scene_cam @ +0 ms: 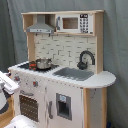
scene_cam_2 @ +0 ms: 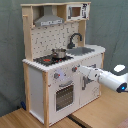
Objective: Play with the kitchen
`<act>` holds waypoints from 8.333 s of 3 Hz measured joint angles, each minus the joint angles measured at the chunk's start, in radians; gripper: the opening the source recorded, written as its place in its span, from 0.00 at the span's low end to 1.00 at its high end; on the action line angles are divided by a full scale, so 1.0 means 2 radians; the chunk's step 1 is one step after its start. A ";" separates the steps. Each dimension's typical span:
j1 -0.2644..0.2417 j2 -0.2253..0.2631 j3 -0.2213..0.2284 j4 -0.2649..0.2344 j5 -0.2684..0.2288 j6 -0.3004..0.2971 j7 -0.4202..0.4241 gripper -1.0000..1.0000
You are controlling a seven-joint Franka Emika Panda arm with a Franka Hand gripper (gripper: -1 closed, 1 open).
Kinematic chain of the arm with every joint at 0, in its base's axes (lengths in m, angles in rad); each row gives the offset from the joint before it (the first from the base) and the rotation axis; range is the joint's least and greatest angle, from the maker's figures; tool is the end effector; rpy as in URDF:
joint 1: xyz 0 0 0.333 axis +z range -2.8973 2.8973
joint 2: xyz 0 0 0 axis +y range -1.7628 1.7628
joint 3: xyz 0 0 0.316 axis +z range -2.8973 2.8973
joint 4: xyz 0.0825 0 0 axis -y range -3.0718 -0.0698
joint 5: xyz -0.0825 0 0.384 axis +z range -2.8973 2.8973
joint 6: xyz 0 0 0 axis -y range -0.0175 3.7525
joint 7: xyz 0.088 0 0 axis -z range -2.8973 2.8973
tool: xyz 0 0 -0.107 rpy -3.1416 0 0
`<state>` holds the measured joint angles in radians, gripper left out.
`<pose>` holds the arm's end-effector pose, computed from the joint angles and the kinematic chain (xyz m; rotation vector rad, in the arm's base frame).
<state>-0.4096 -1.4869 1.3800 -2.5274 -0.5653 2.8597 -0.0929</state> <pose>0.2209 0.4265 0.3931 0.8516 1.2261 0.8716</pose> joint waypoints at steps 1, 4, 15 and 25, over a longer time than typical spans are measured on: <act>-0.018 0.000 -0.008 -0.001 0.000 0.027 -0.048 1.00; -0.097 0.000 -0.004 -0.005 0.000 0.131 -0.133 1.00; -0.212 0.001 0.035 -0.002 0.010 0.254 0.059 0.00; -0.095 0.001 0.017 -0.040 0.008 0.180 0.288 1.00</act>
